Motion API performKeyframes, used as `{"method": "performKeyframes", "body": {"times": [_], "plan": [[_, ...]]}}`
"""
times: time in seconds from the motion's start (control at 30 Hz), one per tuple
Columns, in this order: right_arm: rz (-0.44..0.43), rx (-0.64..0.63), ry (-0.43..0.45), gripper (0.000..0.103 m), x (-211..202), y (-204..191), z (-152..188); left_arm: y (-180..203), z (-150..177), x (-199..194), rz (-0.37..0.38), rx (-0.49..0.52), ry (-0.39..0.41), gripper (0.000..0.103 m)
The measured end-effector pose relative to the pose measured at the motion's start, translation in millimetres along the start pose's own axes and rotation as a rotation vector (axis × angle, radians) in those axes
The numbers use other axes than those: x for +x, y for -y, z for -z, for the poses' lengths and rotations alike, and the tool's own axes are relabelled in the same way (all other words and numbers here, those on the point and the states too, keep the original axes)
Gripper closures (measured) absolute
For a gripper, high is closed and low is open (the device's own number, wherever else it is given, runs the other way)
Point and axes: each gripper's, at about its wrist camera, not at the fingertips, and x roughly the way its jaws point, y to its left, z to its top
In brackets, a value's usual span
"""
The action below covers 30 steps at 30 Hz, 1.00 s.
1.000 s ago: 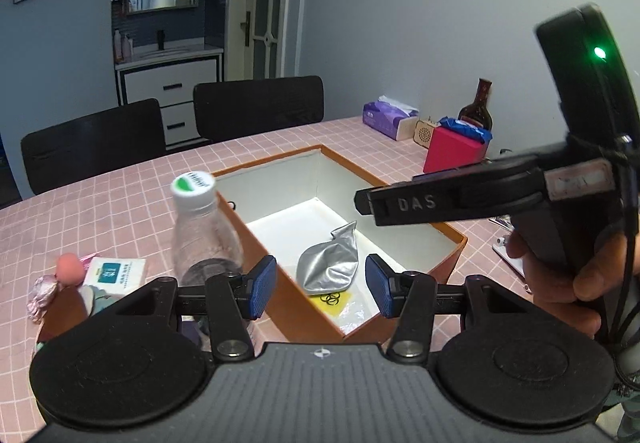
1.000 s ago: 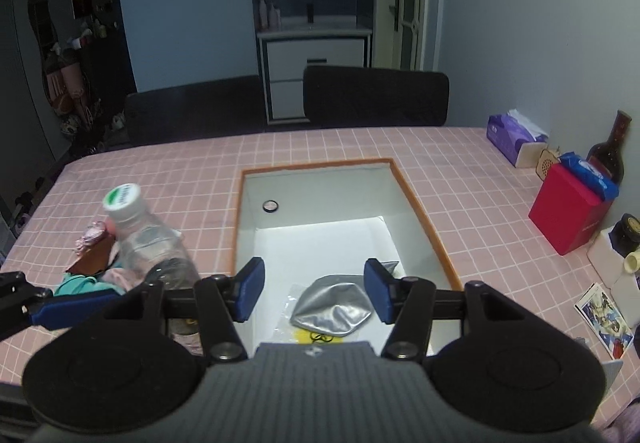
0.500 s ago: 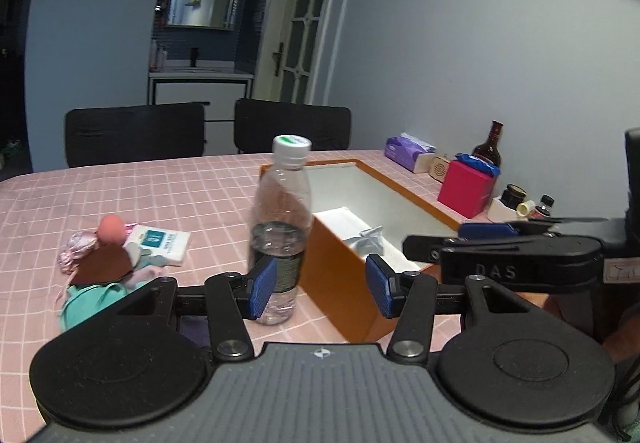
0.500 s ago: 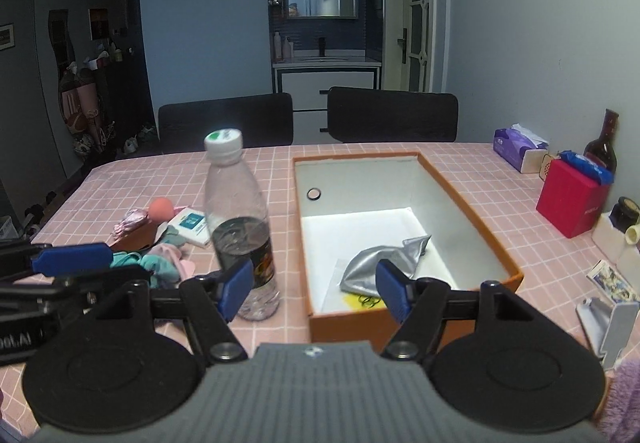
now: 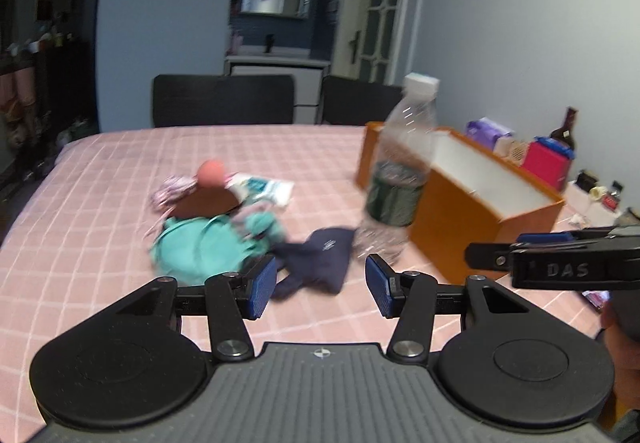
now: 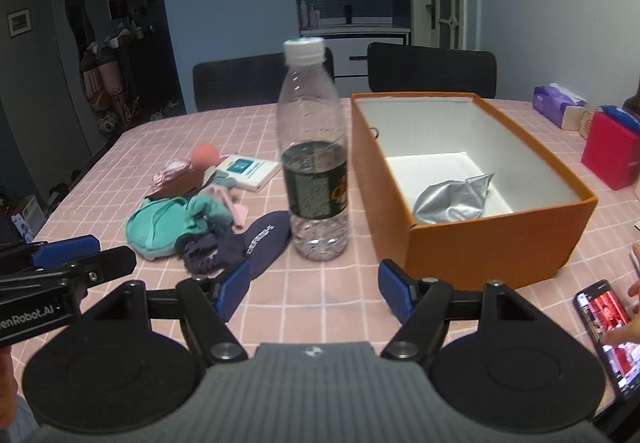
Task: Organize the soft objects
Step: 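Open the right gripper to drop them and withdraw from the box, then grasp the navy sock with the right gripper while the left gripper reaches the teal pouch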
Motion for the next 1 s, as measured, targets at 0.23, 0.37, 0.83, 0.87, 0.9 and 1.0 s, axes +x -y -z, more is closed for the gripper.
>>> {"method": "performKeyframes", "body": {"times": [0.23, 0.37, 0.83, 0.87, 0.9, 1.0], "plan": [[-0.047, -0.037, -0.028, 0.032, 20.5, -27.9, 4.6, -22.5, 11.9, -0.4, -0.09, 0.015, -0.009, 0.043], [-0.059, -0.069, -0.002, 0.033, 32.8, -44.3, 0.9, -35.8, 13.5, 4.9, -0.098, 0.015, -0.013, 0.043], [-0.078, -0.097, -0.072, 0.038, 122.6, -77.4, -16.6, -94.4, -6.0, 69.5, -0.115, 0.064, -0.06, 0.034], [-0.073, -0.095, -0.087, 0.038, 130.2, -77.4, -16.9, -100.2, -6.3, 76.5, -0.109, 0.059, -0.074, 0.032], [-0.069, -0.091, -0.1, 0.038, 136.7, -77.4, -17.0, -106.3, -6.3, 83.6, -0.104, 0.048, -0.089, 0.031], [-0.065, -0.077, -0.134, 0.038, 154.0, -75.2, -17.7, -125.0, -5.5, 103.1, -0.091, 0.001, -0.12, 0.03]]}}
